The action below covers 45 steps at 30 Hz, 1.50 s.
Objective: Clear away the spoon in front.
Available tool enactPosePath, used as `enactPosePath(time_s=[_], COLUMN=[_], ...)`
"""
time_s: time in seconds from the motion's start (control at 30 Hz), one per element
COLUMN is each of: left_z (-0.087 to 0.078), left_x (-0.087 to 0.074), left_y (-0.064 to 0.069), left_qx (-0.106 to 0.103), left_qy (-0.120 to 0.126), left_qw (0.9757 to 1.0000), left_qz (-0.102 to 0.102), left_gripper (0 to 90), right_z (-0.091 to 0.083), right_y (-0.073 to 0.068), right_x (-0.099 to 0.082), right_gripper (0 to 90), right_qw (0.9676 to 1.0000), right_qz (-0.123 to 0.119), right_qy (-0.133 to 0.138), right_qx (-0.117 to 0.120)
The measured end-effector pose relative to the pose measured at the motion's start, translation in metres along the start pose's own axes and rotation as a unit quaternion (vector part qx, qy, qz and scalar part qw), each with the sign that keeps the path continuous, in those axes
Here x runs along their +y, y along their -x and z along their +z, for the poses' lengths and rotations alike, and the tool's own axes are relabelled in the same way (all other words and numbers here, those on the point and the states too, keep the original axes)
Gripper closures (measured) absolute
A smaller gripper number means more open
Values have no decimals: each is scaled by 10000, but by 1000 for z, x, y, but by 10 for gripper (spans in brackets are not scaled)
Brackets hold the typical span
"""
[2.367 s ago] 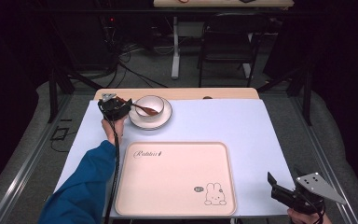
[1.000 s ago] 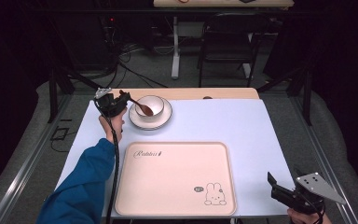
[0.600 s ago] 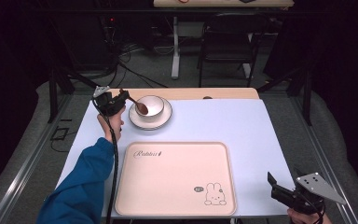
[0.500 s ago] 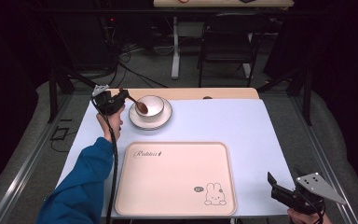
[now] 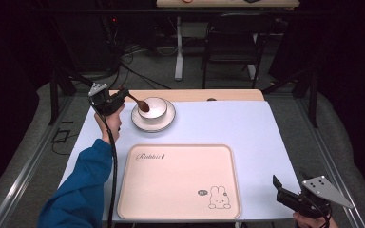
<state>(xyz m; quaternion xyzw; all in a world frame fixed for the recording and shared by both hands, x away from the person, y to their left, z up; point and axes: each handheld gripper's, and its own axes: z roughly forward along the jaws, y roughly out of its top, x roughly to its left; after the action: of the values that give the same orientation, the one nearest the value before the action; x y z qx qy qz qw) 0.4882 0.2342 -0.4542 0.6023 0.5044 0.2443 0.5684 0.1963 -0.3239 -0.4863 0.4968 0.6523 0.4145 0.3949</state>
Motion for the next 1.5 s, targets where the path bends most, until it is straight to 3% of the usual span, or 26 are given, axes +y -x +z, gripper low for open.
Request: enactPosePath(time_s=[0.17,0.77,0.97,1.5], left_z=[-5,-30,-39,-64], left_x=[5,17,21,22], left_y=[2,3,10,25], left_qx=[-106,-497,-634,-1273], left_qy=[-35,-2,-16,-284], left_qw=[9999,9988,9979,9913], left_qz=[80,-3,136,162], left_gripper=[847,847,847,847], right_z=[0,0,0,1], right_y=[0,1,1,0], right_x=[0,0,0,0], right_gripper=[142,142,142,142], right_qw=[10000,10000,10000,10000], right_qz=[-2,18,5,-4], right_qy=[8,24,24,13], right_qx=[8,71,68,62])
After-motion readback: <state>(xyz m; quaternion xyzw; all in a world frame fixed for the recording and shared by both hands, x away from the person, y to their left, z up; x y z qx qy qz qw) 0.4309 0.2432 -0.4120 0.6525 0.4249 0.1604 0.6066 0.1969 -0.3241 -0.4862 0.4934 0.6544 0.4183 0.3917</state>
